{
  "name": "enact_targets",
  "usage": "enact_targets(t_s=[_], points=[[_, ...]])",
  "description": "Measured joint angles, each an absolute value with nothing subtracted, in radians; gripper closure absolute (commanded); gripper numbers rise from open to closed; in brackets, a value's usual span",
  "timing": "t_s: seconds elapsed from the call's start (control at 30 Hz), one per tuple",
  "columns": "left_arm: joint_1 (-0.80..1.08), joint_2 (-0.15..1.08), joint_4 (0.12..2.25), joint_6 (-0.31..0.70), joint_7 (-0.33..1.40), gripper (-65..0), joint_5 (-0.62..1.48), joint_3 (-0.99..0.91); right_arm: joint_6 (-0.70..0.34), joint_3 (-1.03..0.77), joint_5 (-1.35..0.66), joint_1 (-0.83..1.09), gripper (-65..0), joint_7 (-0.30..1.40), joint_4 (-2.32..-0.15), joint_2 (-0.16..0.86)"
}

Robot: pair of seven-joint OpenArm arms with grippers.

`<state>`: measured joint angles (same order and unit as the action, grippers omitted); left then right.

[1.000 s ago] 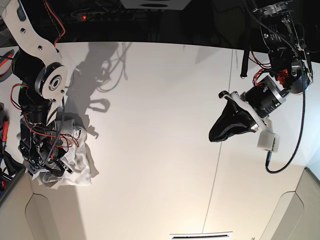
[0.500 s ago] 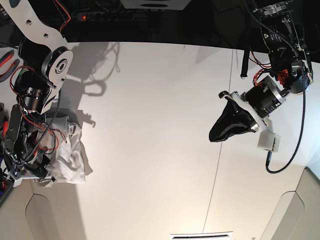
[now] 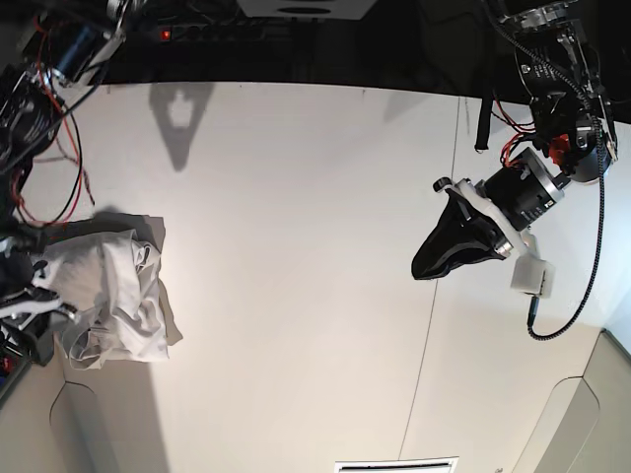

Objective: Layout the t-shirt on the table in an organized manner, then fold the t-shirt properly

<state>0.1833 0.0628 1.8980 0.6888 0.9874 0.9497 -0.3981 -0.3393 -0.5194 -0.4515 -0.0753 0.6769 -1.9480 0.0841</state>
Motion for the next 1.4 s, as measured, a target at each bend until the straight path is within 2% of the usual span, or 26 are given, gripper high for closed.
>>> enact_targets(t_s=[0.23, 0.47, 0.67, 0.8, 0.97, 1.07, 1.2, 1.4], points=[[0.23, 0.066, 1.898, 0.689, 0.996, 0.0, 0.956, -0.474, -0.416, -0.503, -0.525, 0.258, 0.0, 0.73, -2.199, 0.099], [0.445, 0.142, 1.898, 0.689, 1.036, 0.0, 1.005, -0.683, -0.427, -0.503, -0.546, 0.484, 0.0, 0.767, -2.207, 0.113], [0.577, 0.228, 1.893, 0.69, 1.16, 0.0, 1.01, -0.737, -0.445, -0.483, -0.551, 0.528, 0.0, 0.779, -1.948, 0.134], [0.696, 0.305, 1.761, 0.69, 1.135, 0.0, 0.998, -0.696, -0.443, -0.406, -0.518, 0.554, 0.0, 0.773, -1.68, 0.189], [0.798, 0.395, 1.463, 0.689, 0.952, 0.0, 0.916, -0.53, -0.44, -0.271, -0.46, 0.593, 0.0, 0.727, -1.372, 0.242], [0.801, 0.408, 1.274, 0.689, 0.835, 0.0, 0.841, -0.379, -0.444, -0.179, -0.455, 0.606, 0.0, 0.679, -1.209, 0.27], [0.777, 0.405, 1.06, 0.689, 0.591, 0.0, 0.601, -0.174, -0.442, -0.058, -0.374, 0.604, 0.0, 0.577, -1.0, 0.316], [0.691, 0.402, 0.8, 0.69, 0.247, 0.0, 0.197, 0.11, -0.441, 0.097, -0.265, 0.604, 0.0, 0.262, -0.746, 0.365]])
